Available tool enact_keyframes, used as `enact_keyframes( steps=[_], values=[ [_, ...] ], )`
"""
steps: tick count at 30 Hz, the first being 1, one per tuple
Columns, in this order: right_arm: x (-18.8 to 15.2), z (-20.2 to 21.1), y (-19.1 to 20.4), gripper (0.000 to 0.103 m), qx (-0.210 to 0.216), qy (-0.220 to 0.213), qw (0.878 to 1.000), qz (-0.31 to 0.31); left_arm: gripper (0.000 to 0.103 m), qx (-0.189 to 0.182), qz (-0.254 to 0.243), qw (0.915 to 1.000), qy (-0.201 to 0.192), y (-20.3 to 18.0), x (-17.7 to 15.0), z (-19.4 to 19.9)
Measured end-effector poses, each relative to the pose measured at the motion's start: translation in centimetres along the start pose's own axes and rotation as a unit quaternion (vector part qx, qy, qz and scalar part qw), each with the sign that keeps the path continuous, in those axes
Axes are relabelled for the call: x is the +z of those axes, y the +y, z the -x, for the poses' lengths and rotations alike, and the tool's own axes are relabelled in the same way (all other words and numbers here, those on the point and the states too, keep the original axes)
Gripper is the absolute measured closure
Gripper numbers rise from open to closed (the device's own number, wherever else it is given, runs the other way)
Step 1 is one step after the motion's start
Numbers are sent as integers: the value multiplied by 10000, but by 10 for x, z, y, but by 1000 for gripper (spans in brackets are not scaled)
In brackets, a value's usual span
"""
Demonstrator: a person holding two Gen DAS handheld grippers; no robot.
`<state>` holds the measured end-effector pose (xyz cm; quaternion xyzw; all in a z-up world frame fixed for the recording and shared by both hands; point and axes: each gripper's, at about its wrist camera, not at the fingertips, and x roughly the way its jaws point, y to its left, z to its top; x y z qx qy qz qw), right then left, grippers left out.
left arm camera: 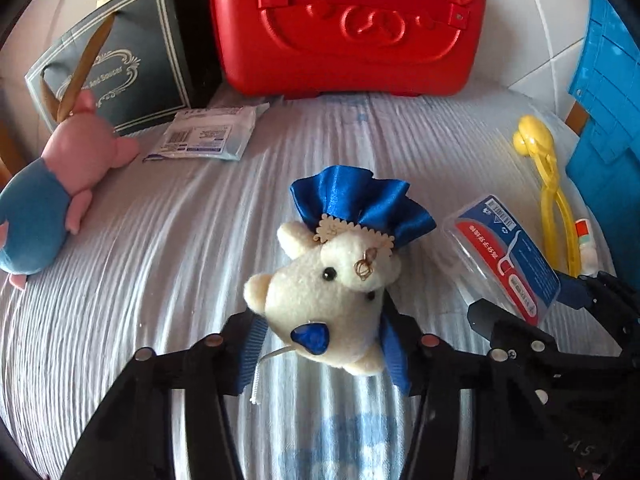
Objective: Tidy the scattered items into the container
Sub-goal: 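Grasp the white bear plush with the left tool while the right tool grasps the floss box, then lift the bear plush and floss box and carry them over the crate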
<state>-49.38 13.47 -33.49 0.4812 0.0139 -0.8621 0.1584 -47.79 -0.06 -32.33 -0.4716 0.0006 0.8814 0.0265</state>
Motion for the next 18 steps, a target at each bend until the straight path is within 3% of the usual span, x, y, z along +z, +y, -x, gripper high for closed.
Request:
enact_keyframes(
  steps=[7,18],
  values=[
    [-3,11,3,41,-131,97,9998,-83,63,-27,92,9999,-103,1,-3,24],
    [-11,125,40,41,-78,-649,9978,104,63,223,70,9949,-980,7,-18,164]
  ],
)
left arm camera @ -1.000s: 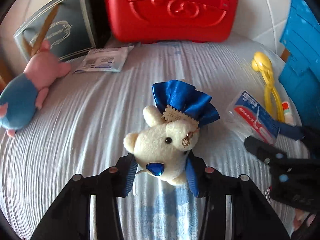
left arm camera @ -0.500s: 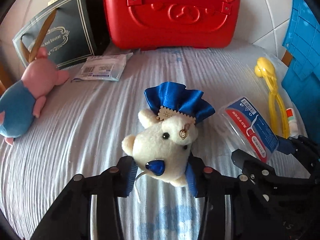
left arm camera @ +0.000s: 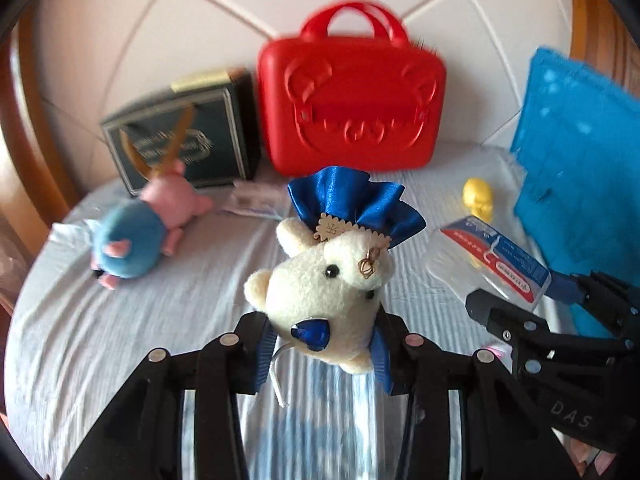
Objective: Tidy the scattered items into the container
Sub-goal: 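Lift the bear plush and floss box and carry them over the crate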
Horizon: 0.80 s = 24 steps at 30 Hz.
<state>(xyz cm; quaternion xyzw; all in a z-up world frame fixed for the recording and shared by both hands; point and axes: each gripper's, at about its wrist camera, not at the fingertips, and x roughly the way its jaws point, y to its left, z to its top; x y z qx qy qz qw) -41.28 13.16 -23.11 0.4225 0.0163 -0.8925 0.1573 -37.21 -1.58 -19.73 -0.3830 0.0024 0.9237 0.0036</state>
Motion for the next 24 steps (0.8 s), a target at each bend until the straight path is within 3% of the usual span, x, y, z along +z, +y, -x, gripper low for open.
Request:
enact_keyframes(
  steps=[7,14,19,24],
  values=[
    [-3,100,41,41,-61,-761,9969,213,63,-59,74,9986,-521,4,-9,91],
    [-12,205,57,41,-246,-1481,9881,327,63,-227,70,9944,-1031,-12,-14,165],
    [-17,273,45,41,-434,-1978,9787,333,63,-393,-63,9878,-1506,-50,-8,213],
    [-33,345,-7,41,-610,-2455,9673,169,63,-789,-223,9787,-1884,-123,0,248]
  ],
)
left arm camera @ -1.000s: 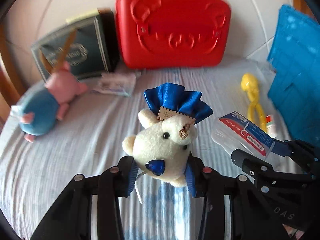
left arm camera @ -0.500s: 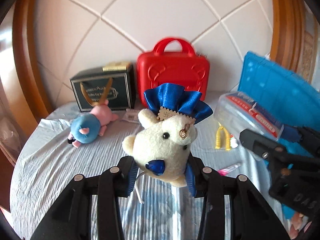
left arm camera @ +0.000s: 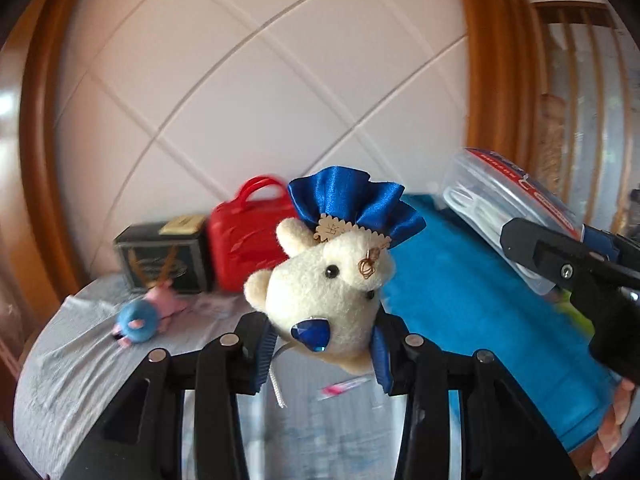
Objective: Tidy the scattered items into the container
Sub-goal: 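Lift the bear plush and floss box and carry them over the crate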
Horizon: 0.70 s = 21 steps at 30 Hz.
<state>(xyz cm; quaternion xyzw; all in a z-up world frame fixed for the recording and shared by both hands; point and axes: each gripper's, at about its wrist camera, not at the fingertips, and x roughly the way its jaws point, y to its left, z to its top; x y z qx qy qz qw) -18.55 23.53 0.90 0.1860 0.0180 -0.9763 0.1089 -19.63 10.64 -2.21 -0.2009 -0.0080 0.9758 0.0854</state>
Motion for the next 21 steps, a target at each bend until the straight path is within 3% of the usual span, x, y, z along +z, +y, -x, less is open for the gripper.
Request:
enact_keyframes(
  steps=[3,6,10,16,21],
  values=[
    [2,36,-56,41,-86,-203,9997,-104,63,-247,-35,9996,-144,-58,9,7],
    [-2,64,-124,41,-438,-287,9986,-89,63,-487,-16,9986,-195,-125,13,9],
    [-16,83,-225,41,-919,-99,9956,-119,63,-755,-11,9971,71,-213,13,-4],
    [-47,81,-338,41,-1385,455,9891,-184,63,-445,-362,9967,575,-310,1,-25],
    [-73,72,-385,41,-1363,910,9858,-375,63,-163,-407,9929,1106,-330,-13,-49]
  ],
)
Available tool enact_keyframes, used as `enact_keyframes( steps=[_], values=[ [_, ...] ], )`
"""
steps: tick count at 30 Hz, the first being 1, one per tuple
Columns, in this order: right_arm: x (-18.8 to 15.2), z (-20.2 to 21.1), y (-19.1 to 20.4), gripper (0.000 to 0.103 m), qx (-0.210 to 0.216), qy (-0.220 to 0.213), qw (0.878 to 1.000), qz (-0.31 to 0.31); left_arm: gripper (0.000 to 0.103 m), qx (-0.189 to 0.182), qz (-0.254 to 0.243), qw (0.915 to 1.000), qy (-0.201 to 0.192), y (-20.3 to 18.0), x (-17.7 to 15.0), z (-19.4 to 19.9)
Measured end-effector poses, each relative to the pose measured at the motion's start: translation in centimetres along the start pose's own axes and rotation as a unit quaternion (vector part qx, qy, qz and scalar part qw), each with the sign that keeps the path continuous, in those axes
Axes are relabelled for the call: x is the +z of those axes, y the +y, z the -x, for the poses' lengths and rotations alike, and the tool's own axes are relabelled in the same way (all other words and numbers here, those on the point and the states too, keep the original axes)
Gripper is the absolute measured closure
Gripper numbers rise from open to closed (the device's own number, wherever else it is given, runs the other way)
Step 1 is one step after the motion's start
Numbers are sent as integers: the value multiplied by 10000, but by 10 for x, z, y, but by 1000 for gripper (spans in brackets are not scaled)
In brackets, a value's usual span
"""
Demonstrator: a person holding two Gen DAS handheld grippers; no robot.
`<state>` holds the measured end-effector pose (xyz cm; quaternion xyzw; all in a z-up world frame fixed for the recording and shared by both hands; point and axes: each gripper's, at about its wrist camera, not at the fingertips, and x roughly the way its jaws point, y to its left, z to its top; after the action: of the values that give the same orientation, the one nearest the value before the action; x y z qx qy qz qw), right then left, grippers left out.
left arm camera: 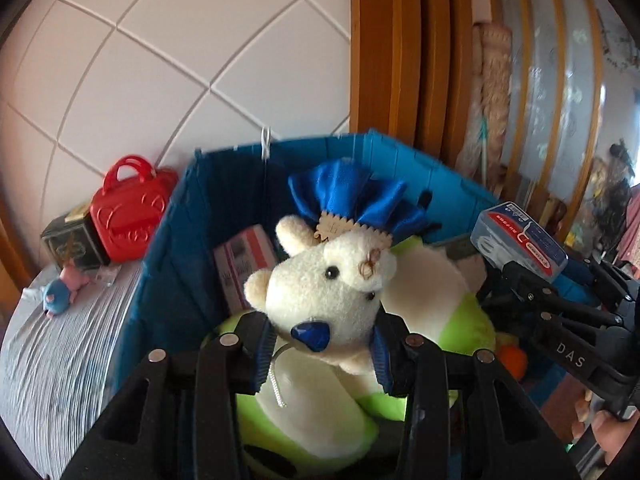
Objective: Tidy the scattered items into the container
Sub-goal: 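Lift the bear plush and floss box and carry them over the crate, then open both tools to drop the bear and floss box into the crate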
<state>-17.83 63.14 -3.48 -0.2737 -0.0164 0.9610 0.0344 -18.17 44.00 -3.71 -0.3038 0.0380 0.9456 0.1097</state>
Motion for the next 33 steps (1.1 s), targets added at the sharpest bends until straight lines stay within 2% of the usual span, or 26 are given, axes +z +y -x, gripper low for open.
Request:
enact_keyframes(
  steps=[6,9,11,13,16,18,22,23,33],
  values=[
    [-11,-22,-16,42,135,327,9993,-77,59,235,-20,9995,191,-13,-9,-2],
    [-9,-28,-15,42,221,489,9985,-85,46,376,-14,9991,210,-14,-11,-3],
    [-11,-31,-16,41,282,535,9981,-89,31,406,-6,9990,172,-15,-11,1],
    [-13,-28,-14,38,342,501,9981,-80,24,397,-6,9991,137,-13,-12,4],
    [-14,-24,-15,28,426,460,9980,-118,24,405,-19,9991,118,-16,-14,6],
    [-13,-19,-19,17,470,399,9980,-163,24,411,-13,9991,131,-16,-17,9],
    [-14,-2,-21,8,570,222,9980,-181,24,402,-6,9992,64,-18,-21,18],
    [-14,3,-22,2,578,181,9980,-185,24,382,-17,9993,46,-19,-22,20],
    [-25,39,-25,0,755,-42,9969,-220,23,283,-29,9996,-91,-26,-36,43]
  ],
)
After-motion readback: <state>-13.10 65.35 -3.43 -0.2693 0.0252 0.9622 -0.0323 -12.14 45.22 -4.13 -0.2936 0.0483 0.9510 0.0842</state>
